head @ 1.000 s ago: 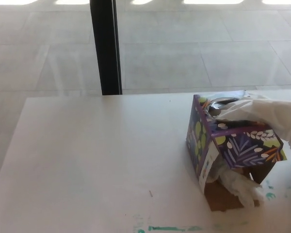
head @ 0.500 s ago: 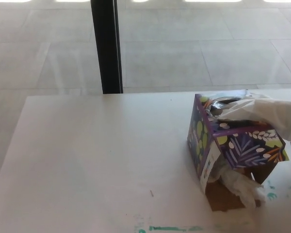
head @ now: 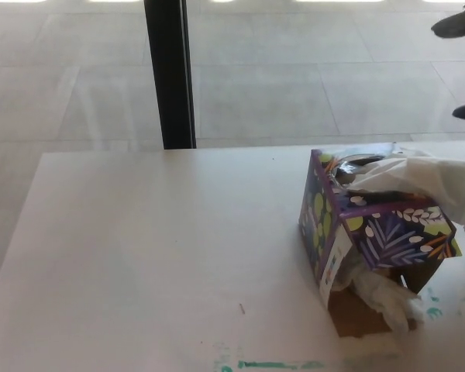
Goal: The robot uses its right hand to pull out a tissue from the tissue box kept in the middle of the desk and put it on the right side
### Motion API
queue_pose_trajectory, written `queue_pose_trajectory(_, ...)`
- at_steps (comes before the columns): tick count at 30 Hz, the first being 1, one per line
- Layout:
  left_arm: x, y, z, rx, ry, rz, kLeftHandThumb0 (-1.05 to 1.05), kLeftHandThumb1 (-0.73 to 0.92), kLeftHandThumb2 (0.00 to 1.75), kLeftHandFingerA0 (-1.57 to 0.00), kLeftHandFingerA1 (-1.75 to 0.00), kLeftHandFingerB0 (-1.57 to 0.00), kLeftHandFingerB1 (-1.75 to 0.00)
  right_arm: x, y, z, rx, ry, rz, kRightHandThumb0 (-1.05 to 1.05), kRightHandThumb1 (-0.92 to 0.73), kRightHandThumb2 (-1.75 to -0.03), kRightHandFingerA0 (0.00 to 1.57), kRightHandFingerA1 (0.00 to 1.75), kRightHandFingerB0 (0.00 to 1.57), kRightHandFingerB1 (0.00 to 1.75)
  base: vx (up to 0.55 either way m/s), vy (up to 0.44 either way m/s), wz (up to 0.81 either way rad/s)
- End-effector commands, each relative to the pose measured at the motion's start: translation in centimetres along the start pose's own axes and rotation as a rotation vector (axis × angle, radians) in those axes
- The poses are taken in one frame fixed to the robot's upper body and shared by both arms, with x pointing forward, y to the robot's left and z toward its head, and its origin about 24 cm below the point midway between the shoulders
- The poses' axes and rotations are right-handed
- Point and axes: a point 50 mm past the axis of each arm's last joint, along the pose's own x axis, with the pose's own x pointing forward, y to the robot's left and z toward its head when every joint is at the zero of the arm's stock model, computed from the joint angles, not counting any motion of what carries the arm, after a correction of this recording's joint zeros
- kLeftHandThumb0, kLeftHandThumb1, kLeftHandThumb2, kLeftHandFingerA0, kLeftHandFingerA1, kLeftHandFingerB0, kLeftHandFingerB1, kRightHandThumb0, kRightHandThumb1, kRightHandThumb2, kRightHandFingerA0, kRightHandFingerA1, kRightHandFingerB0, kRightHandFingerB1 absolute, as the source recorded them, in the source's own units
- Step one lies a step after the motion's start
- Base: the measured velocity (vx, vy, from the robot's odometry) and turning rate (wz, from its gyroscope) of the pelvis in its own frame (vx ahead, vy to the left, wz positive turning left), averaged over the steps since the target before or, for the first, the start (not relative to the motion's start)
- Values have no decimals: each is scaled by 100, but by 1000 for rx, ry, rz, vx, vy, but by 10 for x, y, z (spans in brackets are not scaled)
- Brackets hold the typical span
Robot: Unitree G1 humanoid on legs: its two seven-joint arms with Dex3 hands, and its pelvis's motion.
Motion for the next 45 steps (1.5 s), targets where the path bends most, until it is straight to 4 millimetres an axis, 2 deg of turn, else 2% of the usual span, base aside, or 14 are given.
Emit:
queue_pose_trajectory(1, -6, 19, -2, 27, 1, 41, -79, 92, 71, -61, -54, -45, -43, 2, 17, 2, -153, 40, 259, -75, -45, -84, 4, 47, 18, 42, 0, 0, 0)
queue_pose_trajectory(7, -6, 19, -1, 10, 2, 34, -86, 77, 87, -55, -58, -41, -48, 0, 26, -2, -183, 39, 334, -78, -47, -84, 16, 50, 30, 44, 0, 0, 0)
queue_pose_trajectory(11, -6, 22, 1, 2, -6, 38, -85, 76, 87, -55, -59, -41, -48, 3, 32, -2, -176, 5, 342, -71, -54, -57, 42, 57, 44, 35, 0, 0, 0)
queue_pose_trajectory(13, -6, 21, 1, 2, 1, 41, -81, 92, 69, -58, -52, -45, -42, 4, 38, -2, -175, 21, 357, -81, -47, -84, 48, 65, 38, 45, 0, 0, 0)
queue_pose_trajectory(14, -6, 21, 0, 1, 2, 39, -81, 92, 69, -58, -53, -45, -43, 4, 40, -2, -180, 23, 367, -68, -55, -57, 49, 58, 41, 34, 0, 0, 0)
queue_pose_trajectory(16, -6, 21, 0, -13, -1, 35, -82, 92, 68, -57, -54, -44, -43, 5, 44, -2, -181, 30, 379, -66, -54, -57, 47, 54, 41, 34, 0, 0, 0)
queue_pose_trajectory(21, -6, 20, 1, 13, 2, 40, -81, 92, 70, -59, -53, -44, -43, 7, 57, -2, -221, 41, 408, -59, -57, -58, 47, 51, 38, 33, 0, 0, 0)
queue_pose_trajectory(25, -6, 20, 1, 8, 2, 43, -80, 92, 69, -59, -53, -45, -43, 7, 60, -2, -334, 22, 313, -53, -63, -59, 77, 67, 43, 36, 0, 0, 0)
queue_pose_trajectory(27, -6, 20, 1, 1, 3, 37, -80, 92, 69, -58, -53, -44, -43, 8, 62, -2, -361, 15, 269, -56, -49, -85, 77, 75, 39, 50, 0, 0, 0)
queue_pose_trajectory(28, -6, 20, 1, 1, 4, 36, -81, 92, 69, -58, -53, -43, -42, 8, 63, -3, -386, 15, 253, -51, -63, -59, 80, 72, 46, 36, 0, 0, 0)
queue_pose_trajectory(32, -6, 20, -6, 15, 21, 39, -82, 92, 68, -62, -56, -46, -43, 10, 72, -9, -455, 34, 212, -50, -67, -60, 79, 80, 45, 36, 0, 0, 0)
queue_pose_trajectory(37, -7, 20, -8, 1, 29, 34, -81, 92, 70, -62, -58, -44, -43, 13, 76, -7, -476, 9, 158, -47, -67, -61, 83, 108, 51, 39, 0, 0, 0)
queue_pose_trajectory(41, -8, 20, -10, 22, 28, 36, -81, 92, 69, -62, -55, -46, -43, 12, 81, -5, -500, -102, -4, -28, -68, -63, 83, 163, 75, 49, 0, 0, 0)
queue_pose_trajectory(45, -8, 20, -10, 30, 21, 37, -81, 92, 70, -61, -57, -45, -44, 12, 81, -4, -503, -131, -54, -25, -67, -62, 83, 165, 80, 52, 0, 0, 0)
